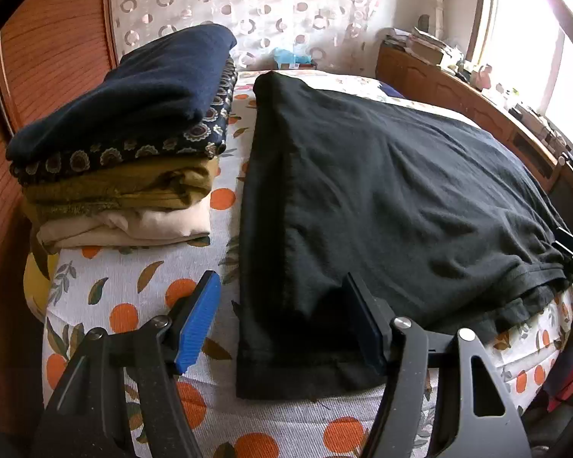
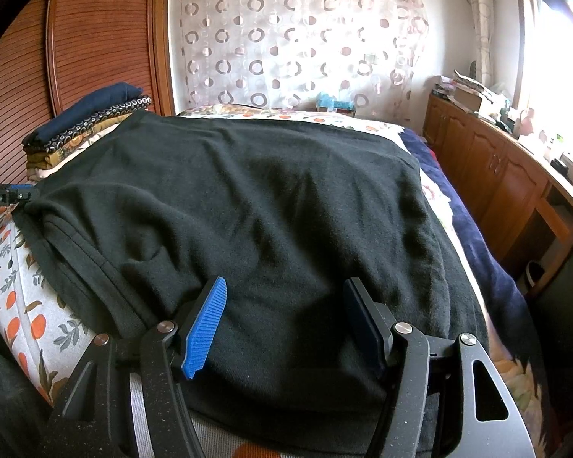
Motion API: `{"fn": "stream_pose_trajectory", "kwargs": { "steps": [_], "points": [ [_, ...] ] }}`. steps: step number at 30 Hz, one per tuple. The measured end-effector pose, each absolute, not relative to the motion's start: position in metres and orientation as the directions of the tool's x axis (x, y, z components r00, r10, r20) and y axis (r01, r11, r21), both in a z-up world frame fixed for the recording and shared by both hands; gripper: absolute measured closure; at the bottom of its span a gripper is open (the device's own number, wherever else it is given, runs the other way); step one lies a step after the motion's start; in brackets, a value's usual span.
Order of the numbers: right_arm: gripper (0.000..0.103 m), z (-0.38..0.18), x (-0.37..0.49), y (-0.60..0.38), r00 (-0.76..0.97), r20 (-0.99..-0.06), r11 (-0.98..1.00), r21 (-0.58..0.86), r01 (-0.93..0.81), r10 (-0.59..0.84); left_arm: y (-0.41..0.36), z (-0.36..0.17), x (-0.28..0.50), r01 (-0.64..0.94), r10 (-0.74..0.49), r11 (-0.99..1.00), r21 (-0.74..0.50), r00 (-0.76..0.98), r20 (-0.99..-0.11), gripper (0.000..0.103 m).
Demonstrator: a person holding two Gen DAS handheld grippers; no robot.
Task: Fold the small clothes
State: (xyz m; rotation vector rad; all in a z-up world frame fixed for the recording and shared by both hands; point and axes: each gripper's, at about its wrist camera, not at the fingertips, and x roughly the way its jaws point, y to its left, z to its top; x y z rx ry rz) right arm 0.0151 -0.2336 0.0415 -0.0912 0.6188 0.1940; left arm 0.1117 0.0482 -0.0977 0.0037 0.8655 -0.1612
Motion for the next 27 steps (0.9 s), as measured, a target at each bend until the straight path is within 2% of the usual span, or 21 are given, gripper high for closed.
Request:
{"fn": "stream_pose_trajectory", "kwargs": {
  "steps": [3,4,6,7,8,13,27],
  "points": [
    [0.038,0.042,0.015,-0.234,0.799,-0.582,0.978,-0.028,-0.206,0.152,0.049,-0.097,0.112,0.142,-0.135,0.988,-0.057,0.640,-0.756,0.043],
    [0.038,0.042,0.015,-0.234,0.799,-0.581,0.978,-0.027,-0.206,0.152,0.048,-0.097,0.111,0.147,-0.137,0.988,-0.054,0.642,-0.754,0.050],
    [0.038,0.041,0.015,-0.234,0.800,-0.581,0.978,-0.028,-0.206,0.152,0.045,-0.096,0.109,0.180,-0.162,0.982,-0.058,0.642,-0.750,0.073],
    [0.038,0.041,0.015,-0.234,0.800,-0.581,0.978,-0.027,-0.206,0.152,0.044,-0.095,0.109,0.193,-0.173,0.979,-0.061,0.640,-0.748,0.089],
    [0.038,0.041,0.015,-0.234,0.800,-0.581,0.978,-0.027,-0.207,0.153,0.043,-0.095,0.108,0.199,-0.178,0.978,-0.063,0.640,-0.748,0.091],
    [0.038,0.040,0.015,-0.234,0.800,-0.579,0.978,-0.028,-0.209,0.154,0.042,-0.082,0.104,0.229,-0.263,0.963,-0.144,0.662,-0.702,0.093],
    [0.038,0.040,0.016,-0.235,0.799,-0.581,0.978,-0.024,-0.207,0.155,-0.018,0.001,0.097,0.401,-0.424,0.901,-0.164,0.740,-0.522,0.094]
  ]
}}
